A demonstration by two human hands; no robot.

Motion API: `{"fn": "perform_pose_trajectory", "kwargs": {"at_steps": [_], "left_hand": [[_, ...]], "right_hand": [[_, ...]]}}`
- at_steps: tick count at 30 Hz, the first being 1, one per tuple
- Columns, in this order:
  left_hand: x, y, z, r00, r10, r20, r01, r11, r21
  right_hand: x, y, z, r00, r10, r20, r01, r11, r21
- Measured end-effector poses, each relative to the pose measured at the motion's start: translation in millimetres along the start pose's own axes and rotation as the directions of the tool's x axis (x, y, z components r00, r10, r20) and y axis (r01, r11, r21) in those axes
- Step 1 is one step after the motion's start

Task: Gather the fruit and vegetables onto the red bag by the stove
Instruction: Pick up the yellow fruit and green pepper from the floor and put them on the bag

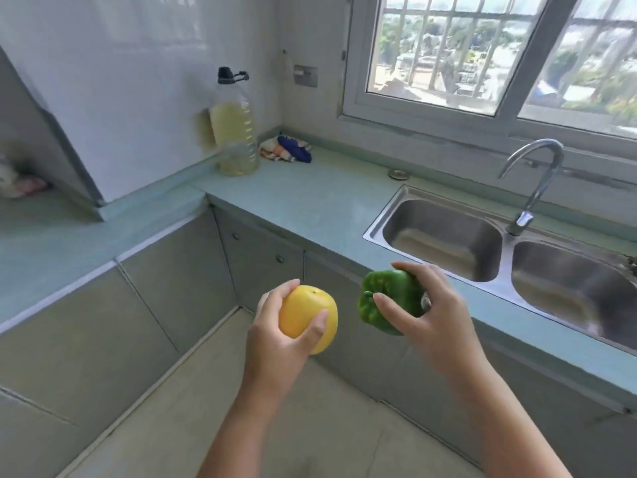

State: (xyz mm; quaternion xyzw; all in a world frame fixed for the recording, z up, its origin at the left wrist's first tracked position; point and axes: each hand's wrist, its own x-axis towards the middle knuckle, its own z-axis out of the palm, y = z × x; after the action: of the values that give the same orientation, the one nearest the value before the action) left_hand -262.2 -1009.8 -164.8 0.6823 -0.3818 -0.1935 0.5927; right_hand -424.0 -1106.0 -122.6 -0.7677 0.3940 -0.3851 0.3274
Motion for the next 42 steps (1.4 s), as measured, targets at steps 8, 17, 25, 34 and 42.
{"fn": "perform_pose_trajectory", "kwargs": {"at_steps": [8, 17, 25, 34, 42], "left_hand": [[58, -8, -39, 0.957, -0.006, -0.291, 0.029, 0.997, 0.074], [100, -20, -88, 0.821, -0.027, -0.570, 0.103, 0.989, 0.103], [79, -35, -149, 0.671, -0.029, -0.741, 0.190, 0.973, 0.134], [13, -41, -230, 0.447, -0.009, -0.895, 0.263, 0.957, 0.122], [-69, -55, -321, 0.262, 0.025, -0.965, 0.299, 0.948, 0.106]], "right_hand": [[90, -17, 76, 0.977, -0.130, 0.170, 0.104, 0.982, 0.155], [153, -45, 158, 0.893, -0.304, 0.333, 0.203, 0.931, 0.304], [152, -93, 235, 0.748, -0.464, 0.475, 0.268, 0.865, 0.424], [96, -166, 314, 0.555, -0.596, 0.580, 0.250, 0.785, 0.567], [1, -238, 382, 0.396, -0.675, 0.623, 0.231, 0.730, 0.644]]}}
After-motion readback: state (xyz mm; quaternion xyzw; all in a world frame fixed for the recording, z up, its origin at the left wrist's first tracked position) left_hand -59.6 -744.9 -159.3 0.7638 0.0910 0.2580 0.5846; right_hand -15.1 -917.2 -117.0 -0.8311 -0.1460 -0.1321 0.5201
